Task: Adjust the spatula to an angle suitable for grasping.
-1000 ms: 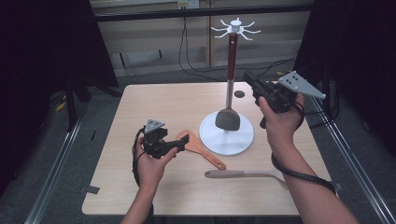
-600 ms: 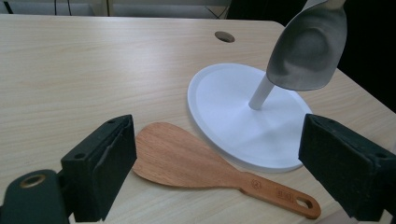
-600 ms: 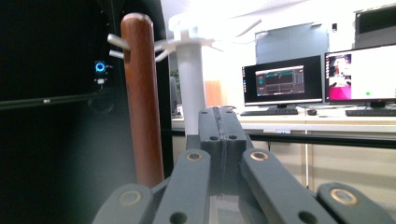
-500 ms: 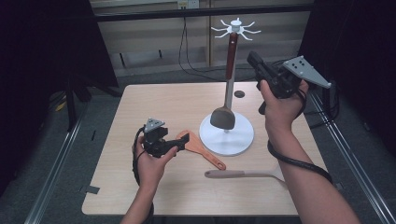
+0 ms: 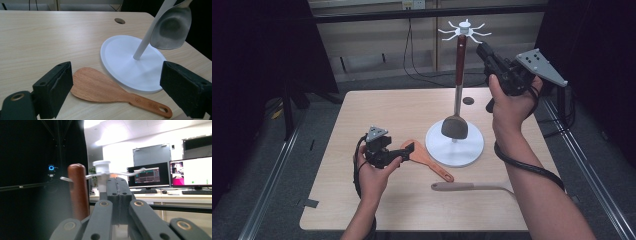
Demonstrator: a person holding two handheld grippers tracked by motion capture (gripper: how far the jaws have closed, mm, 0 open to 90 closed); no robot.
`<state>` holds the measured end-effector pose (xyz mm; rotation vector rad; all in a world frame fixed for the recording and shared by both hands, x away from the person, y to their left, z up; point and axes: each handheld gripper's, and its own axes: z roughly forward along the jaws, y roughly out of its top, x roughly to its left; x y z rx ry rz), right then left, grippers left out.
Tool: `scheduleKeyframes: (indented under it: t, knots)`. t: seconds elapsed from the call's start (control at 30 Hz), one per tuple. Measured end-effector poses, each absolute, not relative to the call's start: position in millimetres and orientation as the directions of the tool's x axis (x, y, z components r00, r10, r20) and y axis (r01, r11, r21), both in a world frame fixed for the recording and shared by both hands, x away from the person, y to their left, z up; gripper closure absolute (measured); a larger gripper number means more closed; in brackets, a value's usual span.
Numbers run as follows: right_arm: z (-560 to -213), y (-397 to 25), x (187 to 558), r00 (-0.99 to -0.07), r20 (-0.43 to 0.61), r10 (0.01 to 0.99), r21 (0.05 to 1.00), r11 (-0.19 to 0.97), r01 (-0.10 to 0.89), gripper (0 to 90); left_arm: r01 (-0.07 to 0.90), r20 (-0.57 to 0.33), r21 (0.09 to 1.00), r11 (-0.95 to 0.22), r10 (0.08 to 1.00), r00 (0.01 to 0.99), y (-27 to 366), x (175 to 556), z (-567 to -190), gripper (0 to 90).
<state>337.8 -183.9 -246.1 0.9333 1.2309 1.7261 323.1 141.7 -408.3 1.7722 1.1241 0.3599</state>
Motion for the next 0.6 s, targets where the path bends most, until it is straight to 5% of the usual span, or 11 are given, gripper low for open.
scheduleKeyframes:
  t: [0.6]
  knots:
    - [-241.8, -172.6, 336.0, -0.438, 0.108, 0.893, 0.959, -0.209, -0.19, 90.0, 0.517, -0.227, 0.85, -0.101, 0.815, 0.533, 141.1, 322.5, -406.4, 11.2]
